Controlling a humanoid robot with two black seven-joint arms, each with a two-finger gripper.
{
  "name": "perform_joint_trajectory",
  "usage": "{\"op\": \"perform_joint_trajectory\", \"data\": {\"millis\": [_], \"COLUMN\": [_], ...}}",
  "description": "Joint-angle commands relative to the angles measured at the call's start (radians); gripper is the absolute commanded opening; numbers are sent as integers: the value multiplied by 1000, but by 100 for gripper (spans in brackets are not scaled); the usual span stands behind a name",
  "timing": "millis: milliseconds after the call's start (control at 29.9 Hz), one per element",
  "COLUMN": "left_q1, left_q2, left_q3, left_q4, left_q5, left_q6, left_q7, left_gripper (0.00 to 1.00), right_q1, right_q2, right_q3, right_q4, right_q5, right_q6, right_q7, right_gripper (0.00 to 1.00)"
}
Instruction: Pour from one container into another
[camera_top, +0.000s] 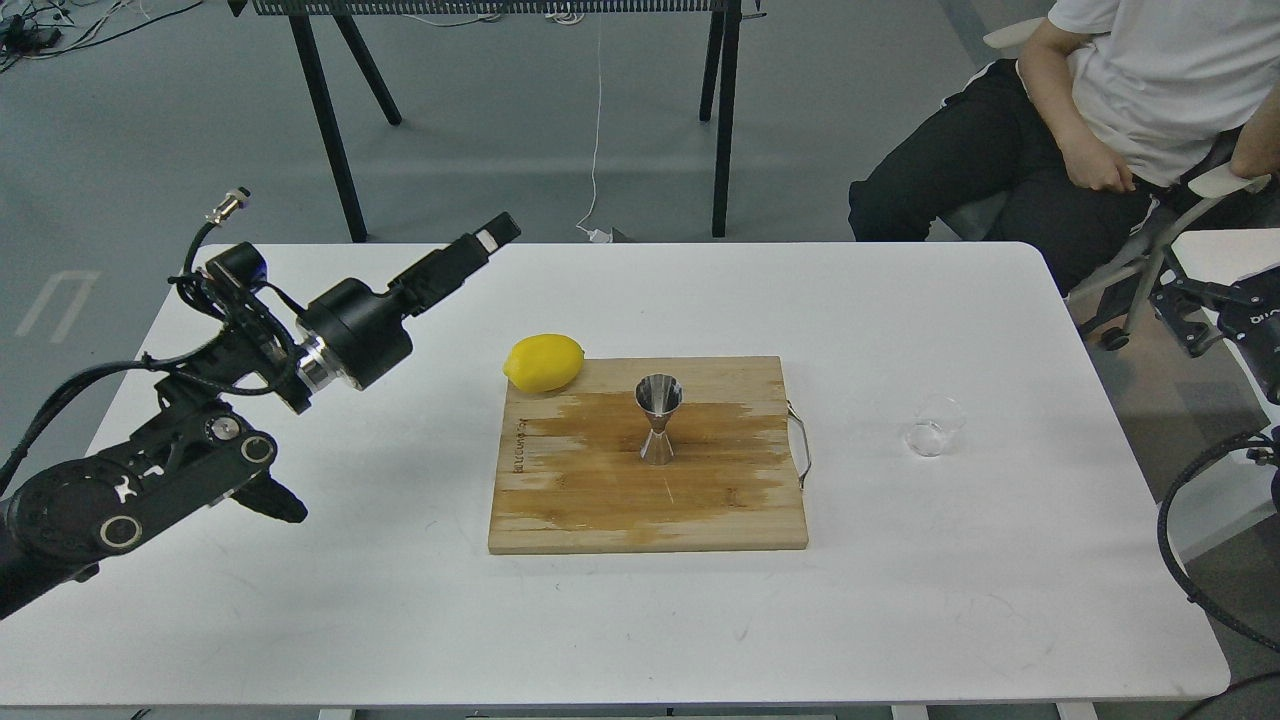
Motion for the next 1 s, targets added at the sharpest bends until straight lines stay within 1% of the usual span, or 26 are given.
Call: {"op": "perform_joint_trajectory", "data": {"millis": [0,67,167,268,368,435,468,502,569,602,635,669,769,870,970], "left_q1": [17,20,22,23,23,25,26,29,43,49,52,56,60,53,46], "left_q2": [3,13,26,15,-8,-17,-17,-19,-19,-19,-19,-19,-22,-31,-54], "left_q3": [-92,-95,-107,-141,-152,-152,-152,-153,-155,-156,-156,-159,-181,-225,-253], "left_q4": [30,47,59,131,192,217,223,226,229,234,239,240,252,309,343], "left_q5": [-385,-550,-673,-821,-1016,-1087,-1098,-1104,-1107,-1109,-1115,-1127,-1202,-1254,-1258], "left_q6": [-174,-237,-299,-362,-379,-379,-379,-379,-376,-376,-376,-377,-377,-382,-385], "left_q7": [-2,-1,-2,5,30,47,47,45,44,41,39,39,45,50,54], "left_gripper": [100,100,100,100,100,100,100,100,100,100,100,100,100,100,100], "right_q1": [-116,-199,-287,-348,-405,-436,-445,-450,-454,-462,-465,-466,-462,-445,-407], "right_q2": [-12,-19,-17,-8,10,53,81,121,185,199,213,217,251,256,254], "right_q3": [1,1,1,-9,-17,-17,-12,-6,0,-9,-15,-18,-20,-23,-72], "right_q4": [79,158,255,307,382,424,435,438,444,450,456,461,464,453,453], "right_q5": [116,167,197,248,354,397,398,400,395,394,394,392,391,382,365], "right_q6": [0,0,0,0,0,-38,-58,-84,-148,-179,-215,-248,-332,-374,-375], "right_q7": [-31,-31,-30,-31,-31,-27,-24,-11,48,77,97,102,102,95,53], "right_gripper": [100,100,99,99,99,99,99,100,100,100,100,100,100,100,100]}}
